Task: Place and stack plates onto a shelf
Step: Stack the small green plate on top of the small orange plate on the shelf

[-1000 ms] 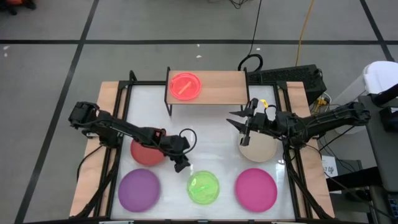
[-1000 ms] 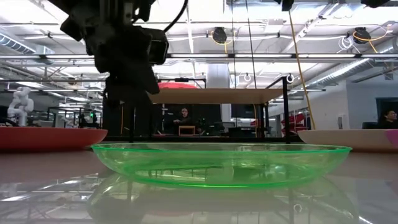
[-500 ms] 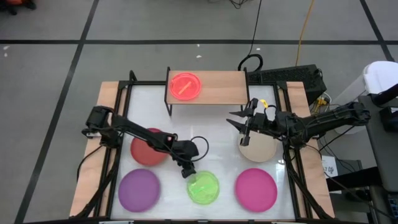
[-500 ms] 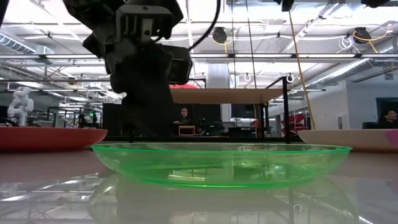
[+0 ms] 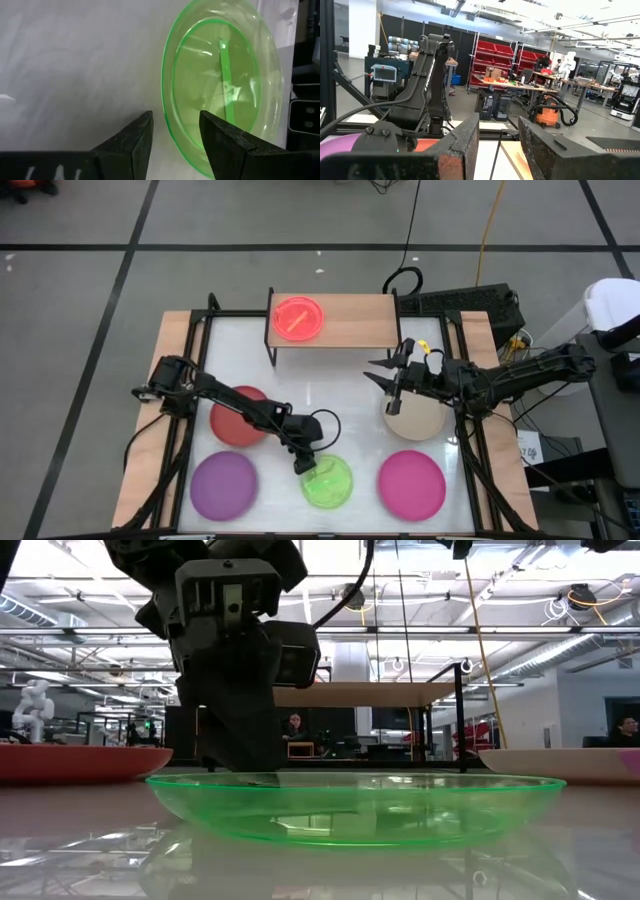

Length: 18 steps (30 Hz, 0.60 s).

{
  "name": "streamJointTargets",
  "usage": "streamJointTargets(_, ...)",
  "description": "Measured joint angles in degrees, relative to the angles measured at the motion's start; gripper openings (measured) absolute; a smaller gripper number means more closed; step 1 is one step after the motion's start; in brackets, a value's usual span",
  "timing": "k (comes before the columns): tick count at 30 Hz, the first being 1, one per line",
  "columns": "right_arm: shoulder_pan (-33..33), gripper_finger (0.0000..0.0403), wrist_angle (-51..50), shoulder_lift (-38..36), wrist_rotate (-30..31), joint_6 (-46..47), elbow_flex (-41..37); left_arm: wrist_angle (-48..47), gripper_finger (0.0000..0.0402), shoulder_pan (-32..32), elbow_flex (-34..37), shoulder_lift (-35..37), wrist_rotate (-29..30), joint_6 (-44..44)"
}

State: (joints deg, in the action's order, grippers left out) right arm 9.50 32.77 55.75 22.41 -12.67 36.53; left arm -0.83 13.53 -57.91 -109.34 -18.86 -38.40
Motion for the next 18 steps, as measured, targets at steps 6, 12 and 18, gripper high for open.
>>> streamJointTargets(6,0.0,0.0118,0.0,0.0,0.0,0.0,0.0,0.2,0.0098,0.0,0.1,-0.1,0.7,1.8)
streamJointTargets(12,0.0,0.0118,0.0,0.0,0.0,0.0,0.0,-0.1,0.0009,-0.5,0.2,-0.2,-0.5,3.5)
streamJointTargets(18,0.0,0.0118,-0.1,0.0,0.0,0.0,0.0,0.4,0.0006,-2.1,0.3,0.9,-2.5,4.5)
